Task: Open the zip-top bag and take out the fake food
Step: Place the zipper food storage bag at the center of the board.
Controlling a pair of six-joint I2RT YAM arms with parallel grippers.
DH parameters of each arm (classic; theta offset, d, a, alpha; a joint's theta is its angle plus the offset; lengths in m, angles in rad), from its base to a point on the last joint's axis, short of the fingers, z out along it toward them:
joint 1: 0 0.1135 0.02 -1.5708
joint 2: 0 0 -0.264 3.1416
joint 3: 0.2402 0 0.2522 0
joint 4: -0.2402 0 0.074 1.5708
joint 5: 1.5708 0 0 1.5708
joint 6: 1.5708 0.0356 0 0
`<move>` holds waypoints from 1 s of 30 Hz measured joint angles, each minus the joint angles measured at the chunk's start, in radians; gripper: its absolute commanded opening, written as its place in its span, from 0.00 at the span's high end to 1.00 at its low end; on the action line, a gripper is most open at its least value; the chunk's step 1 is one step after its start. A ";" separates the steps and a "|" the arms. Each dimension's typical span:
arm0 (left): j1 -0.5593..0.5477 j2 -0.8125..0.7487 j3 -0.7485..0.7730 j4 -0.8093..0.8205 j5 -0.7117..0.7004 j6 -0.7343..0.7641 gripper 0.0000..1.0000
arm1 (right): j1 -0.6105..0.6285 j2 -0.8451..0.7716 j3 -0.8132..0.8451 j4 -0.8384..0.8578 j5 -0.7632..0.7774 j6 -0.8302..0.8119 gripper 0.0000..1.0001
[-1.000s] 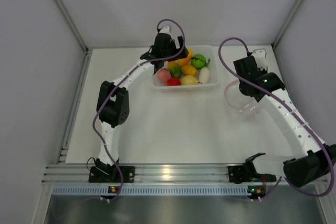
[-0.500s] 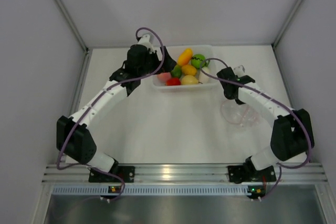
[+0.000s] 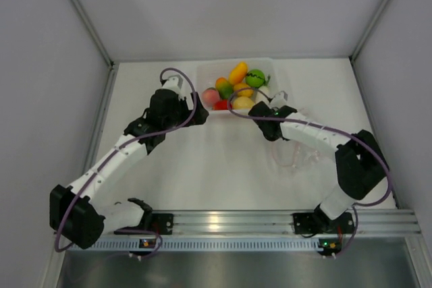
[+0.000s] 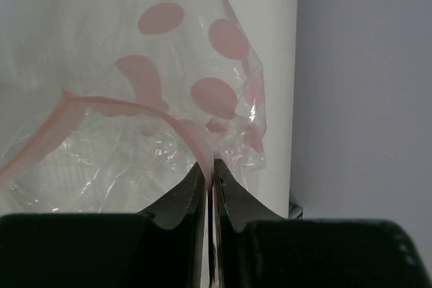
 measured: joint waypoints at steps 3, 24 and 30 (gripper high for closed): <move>0.000 -0.042 -0.015 -0.033 -0.025 0.010 0.01 | 0.082 0.060 0.013 -0.023 0.031 0.058 0.80; 0.000 -0.216 -0.088 -0.207 -0.138 0.052 0.01 | 0.039 0.025 -0.021 -0.098 0.066 0.130 0.30; 0.000 -0.215 -0.101 -0.208 -0.180 0.025 0.01 | 0.122 -0.052 0.027 -0.118 0.037 0.125 0.27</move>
